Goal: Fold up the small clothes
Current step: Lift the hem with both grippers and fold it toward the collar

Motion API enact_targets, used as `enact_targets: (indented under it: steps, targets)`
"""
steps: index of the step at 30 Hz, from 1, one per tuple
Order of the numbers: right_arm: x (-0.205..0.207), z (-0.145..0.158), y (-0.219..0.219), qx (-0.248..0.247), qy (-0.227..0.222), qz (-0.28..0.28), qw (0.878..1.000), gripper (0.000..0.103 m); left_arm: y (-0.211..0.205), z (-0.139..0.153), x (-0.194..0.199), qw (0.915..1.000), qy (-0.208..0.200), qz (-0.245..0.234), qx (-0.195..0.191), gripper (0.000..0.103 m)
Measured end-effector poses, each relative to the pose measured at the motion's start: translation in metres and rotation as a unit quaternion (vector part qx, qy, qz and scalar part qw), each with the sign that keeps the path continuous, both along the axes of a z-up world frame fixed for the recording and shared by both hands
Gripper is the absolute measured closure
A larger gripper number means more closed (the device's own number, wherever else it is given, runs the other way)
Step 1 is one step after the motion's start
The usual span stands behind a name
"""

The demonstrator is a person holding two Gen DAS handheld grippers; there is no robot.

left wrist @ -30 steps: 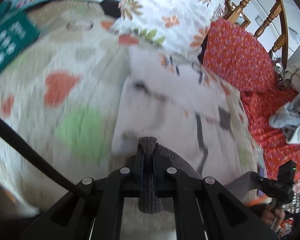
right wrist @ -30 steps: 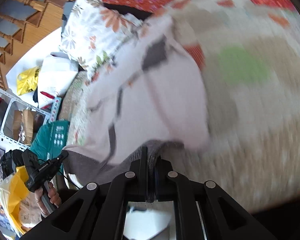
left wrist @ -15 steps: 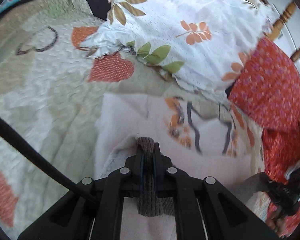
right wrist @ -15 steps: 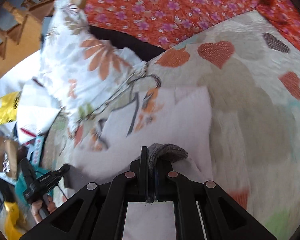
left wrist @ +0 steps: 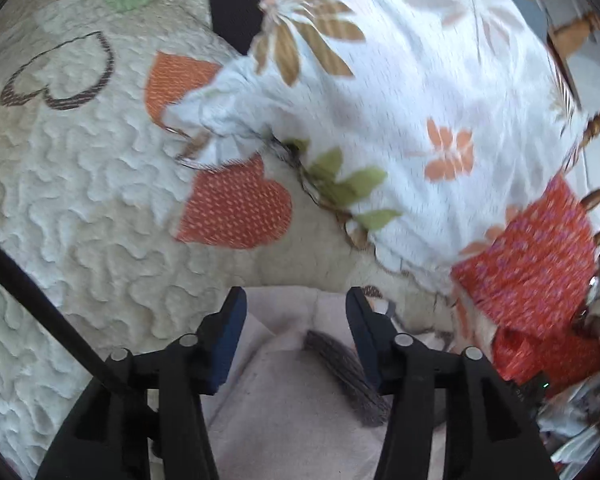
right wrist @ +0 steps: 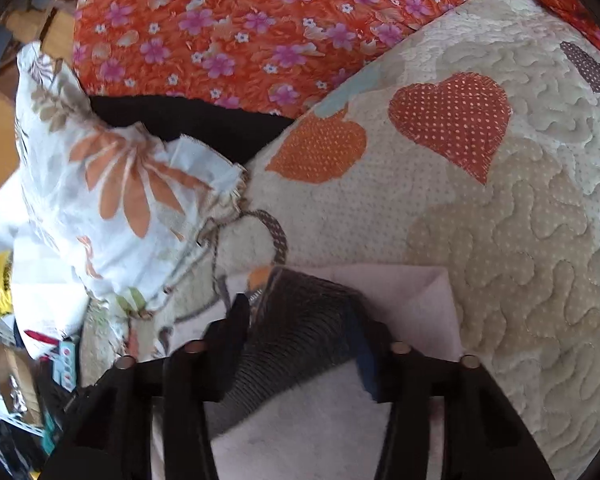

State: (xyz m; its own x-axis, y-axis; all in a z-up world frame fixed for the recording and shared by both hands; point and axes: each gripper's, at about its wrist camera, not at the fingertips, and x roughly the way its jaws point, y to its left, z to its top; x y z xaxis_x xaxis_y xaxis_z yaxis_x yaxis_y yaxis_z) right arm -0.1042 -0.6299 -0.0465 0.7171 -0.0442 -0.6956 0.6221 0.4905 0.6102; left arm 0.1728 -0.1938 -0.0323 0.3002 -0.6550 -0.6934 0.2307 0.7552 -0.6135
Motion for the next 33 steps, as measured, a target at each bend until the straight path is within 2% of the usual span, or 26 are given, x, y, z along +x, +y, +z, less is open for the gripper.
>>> enact_targets:
  steps: [3, 5, 7, 8, 10, 12, 15, 16, 18, 20, 22, 24, 27, 29, 31, 33]
  targets:
    - [-0.003, 0.009, 0.006, -0.035, 0.024, 0.003, 0.999, 0.043, 0.007, 0.005, -0.003, 0.9997, -0.002, -0.002, 0.026, 0.051]
    - [-0.013, 0.015, 0.010, -0.051, 0.029, 0.008, 0.998, 0.038, 0.009, 0.012, -0.012, 0.9982, -0.022, -0.016, 0.053, 0.050]
    - [-0.031, 0.020, 0.016, -0.064, 0.041, 0.013, 0.997, 0.037, 0.012, 0.017, -0.025, 0.9958, -0.042, -0.034, 0.074, 0.043]
    - [-0.044, 0.022, 0.019, -0.065, 0.050, 0.016, 0.997, 0.037, 0.015, 0.018, -0.033, 0.9942, -0.050, -0.041, 0.085, 0.037]
    - [-0.070, 0.021, 0.026, -0.057, 0.059, 0.019, 0.996, 0.036, 0.017, 0.017, -0.044, 0.9911, -0.063, -0.060, 0.101, 0.036]
    - [-0.096, 0.018, 0.037, -0.047, 0.070, 0.023, 0.996, 0.036, 0.007, 0.019, -0.053, 0.9844, -0.080, -0.094, 0.125, 0.036]
    - [-0.133, 0.011, 0.057, -0.019, 0.069, 0.025, 0.997, 0.036, -0.021, 0.021, -0.076, 0.9671, -0.113, -0.163, 0.159, 0.036]
    - [-0.142, 0.007, 0.062, -0.006, 0.069, 0.023, 0.997, 0.036, -0.035, 0.023, -0.086, 0.9588, -0.130, -0.181, 0.176, 0.036]
    - [-0.149, 0.002, 0.068, 0.016, 0.062, 0.025, 0.998, 0.036, -0.055, 0.020, -0.096, 0.9428, -0.161, -0.180, 0.230, 0.036]
    - [-0.148, 0.001, 0.072, 0.018, 0.056, 0.033, 0.998, 0.036, -0.083, 0.010, -0.096, 0.9168, -0.191, -0.172, 0.305, 0.036]
    - [-0.143, 0.002, 0.074, 0.010, 0.056, 0.041, 0.998, 0.036, -0.107, -0.008, -0.084, 0.8964, -0.194, -0.176, 0.358, 0.036]
    - [-0.137, 0.004, 0.072, 0.010, 0.052, 0.047, 0.998, 0.036, -0.113, -0.019, -0.067, 0.8890, -0.188, -0.172, 0.380, 0.036]
    - [-0.130, 0.010, 0.070, -0.009, 0.048, 0.057, 0.997, 0.036, -0.118, -0.019, -0.033, 0.9019, -0.174, -0.138, 0.371, 0.036]
    - [-0.126, 0.014, 0.071, -0.035, 0.055, 0.062, 0.996, 0.035, -0.116, -0.012, -0.012, 0.9137, -0.165, -0.097, 0.358, 0.036]
    - [-0.124, 0.016, 0.069, -0.055, 0.064, 0.062, 0.994, 0.035, -0.105, 0.001, 0.004, 0.9200, -0.162, -0.046, 0.354, 0.036]
    - [-0.125, 0.014, 0.066, -0.054, 0.065, 0.058, 0.995, 0.035, -0.088, 0.011, 0.011, 0.9382, -0.142, -0.032, 0.314, 0.036]
